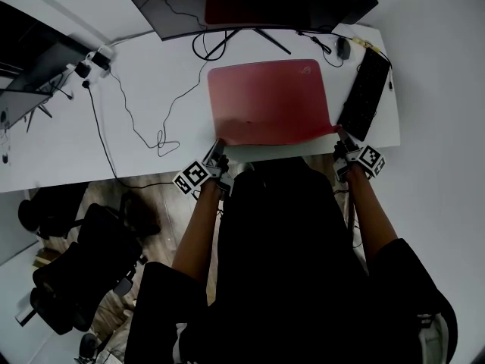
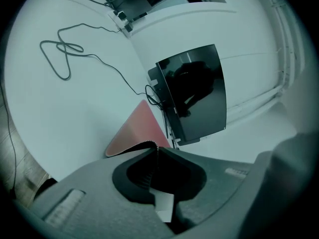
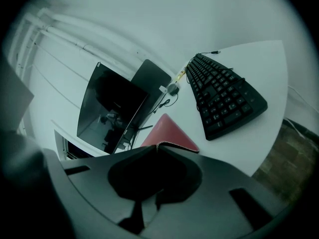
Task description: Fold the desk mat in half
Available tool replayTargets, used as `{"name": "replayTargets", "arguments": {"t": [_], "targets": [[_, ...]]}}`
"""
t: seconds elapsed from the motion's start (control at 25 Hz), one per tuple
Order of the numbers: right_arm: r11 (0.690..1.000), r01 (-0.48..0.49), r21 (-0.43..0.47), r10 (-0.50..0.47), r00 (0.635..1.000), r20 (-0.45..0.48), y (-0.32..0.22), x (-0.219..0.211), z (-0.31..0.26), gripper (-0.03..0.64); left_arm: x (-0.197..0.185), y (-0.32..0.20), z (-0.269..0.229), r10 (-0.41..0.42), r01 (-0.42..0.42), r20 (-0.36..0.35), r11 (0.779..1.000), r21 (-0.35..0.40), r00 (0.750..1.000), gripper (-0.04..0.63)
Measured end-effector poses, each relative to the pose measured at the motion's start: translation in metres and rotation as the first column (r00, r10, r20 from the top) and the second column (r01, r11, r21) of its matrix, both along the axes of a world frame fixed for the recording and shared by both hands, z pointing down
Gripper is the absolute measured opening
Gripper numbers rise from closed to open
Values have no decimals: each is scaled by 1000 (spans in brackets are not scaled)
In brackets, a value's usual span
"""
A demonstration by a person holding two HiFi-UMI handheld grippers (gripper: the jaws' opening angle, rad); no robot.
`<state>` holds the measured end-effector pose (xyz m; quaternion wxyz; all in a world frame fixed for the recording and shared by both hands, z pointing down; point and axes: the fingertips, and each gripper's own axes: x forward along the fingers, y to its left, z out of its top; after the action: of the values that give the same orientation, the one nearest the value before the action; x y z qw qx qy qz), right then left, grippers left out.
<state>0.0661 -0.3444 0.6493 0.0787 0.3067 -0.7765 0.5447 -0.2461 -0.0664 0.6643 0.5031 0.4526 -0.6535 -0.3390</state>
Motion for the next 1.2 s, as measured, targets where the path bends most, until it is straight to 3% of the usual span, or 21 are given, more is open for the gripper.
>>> {"name": "replayTargets", "arguments": {"t": [0.2, 0.76, 1.2], "targets": [[1000, 6, -2, -6, 1000, 12, -20, -13, 0, 15, -16, -20, -10, -18, 17, 17, 1000, 7, 1000, 32], [998, 5, -61, 0, 997, 74, -93, -79, 19, 15, -72, -80, -2, -51, 53, 33, 997, -63, 998, 34], [996, 30, -87, -26, 999, 46, -141, -127, 41, 15, -119, -129, 16, -106, 108, 19, 985, -132, 994, 34]]}}
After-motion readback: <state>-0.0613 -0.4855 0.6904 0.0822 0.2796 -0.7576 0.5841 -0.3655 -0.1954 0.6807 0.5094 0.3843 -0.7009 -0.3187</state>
